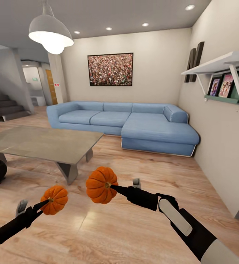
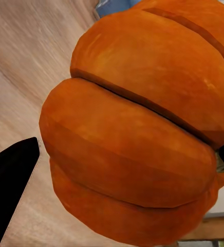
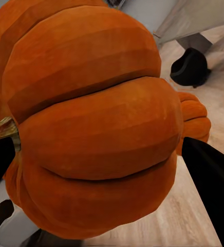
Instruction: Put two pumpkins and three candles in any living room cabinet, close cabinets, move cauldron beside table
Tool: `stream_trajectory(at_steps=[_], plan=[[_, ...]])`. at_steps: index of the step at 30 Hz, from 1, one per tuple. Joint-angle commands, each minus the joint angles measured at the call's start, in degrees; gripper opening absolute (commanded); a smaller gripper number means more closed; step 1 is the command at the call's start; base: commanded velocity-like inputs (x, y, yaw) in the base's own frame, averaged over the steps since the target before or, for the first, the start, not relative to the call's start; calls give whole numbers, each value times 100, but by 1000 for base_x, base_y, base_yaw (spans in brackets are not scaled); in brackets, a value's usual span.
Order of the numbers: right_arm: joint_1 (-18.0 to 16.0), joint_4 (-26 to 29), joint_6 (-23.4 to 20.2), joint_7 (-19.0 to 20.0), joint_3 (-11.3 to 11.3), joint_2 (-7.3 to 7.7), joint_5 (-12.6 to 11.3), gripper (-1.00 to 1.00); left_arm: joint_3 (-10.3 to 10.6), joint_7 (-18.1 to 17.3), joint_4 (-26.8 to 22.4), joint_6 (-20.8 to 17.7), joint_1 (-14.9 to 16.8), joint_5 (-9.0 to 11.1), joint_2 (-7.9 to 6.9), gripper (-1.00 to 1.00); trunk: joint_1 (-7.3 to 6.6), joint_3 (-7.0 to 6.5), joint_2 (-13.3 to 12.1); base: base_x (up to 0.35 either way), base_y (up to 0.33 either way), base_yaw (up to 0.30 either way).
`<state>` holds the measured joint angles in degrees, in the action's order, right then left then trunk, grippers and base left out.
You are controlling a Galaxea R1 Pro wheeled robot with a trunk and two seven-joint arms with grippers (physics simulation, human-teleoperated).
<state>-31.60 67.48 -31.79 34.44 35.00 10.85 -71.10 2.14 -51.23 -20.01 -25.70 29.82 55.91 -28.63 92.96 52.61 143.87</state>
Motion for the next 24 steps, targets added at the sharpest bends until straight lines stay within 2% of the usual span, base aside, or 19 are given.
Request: stream_trajectory(at_steps=[1, 14, 17, 24], plan=[[-4, 2, -29, -7, 7, 5, -53, -100, 8, 17, 2, -40, 6, 52, -3, -100, -2, -1, 3, -82, 0, 214], [-4, 2, 49, -7, 7, 11, -53, -100, 11, 14, 12, -39, 6, 54, -3, -100, -2, -79, 3, -100, 0, 213], [-4, 9, 299, -7, 7, 21, -57, -100, 8, 9, 14, -40, 6, 56, -3, -100, -2, -86, 3, -104, 0, 73], [-4, 6, 372, -15, 12, 11, -53, -100, 8, 8, 21, -40, 6, 60, -3, -100, -2, -92, 3, -59, 0, 49]])
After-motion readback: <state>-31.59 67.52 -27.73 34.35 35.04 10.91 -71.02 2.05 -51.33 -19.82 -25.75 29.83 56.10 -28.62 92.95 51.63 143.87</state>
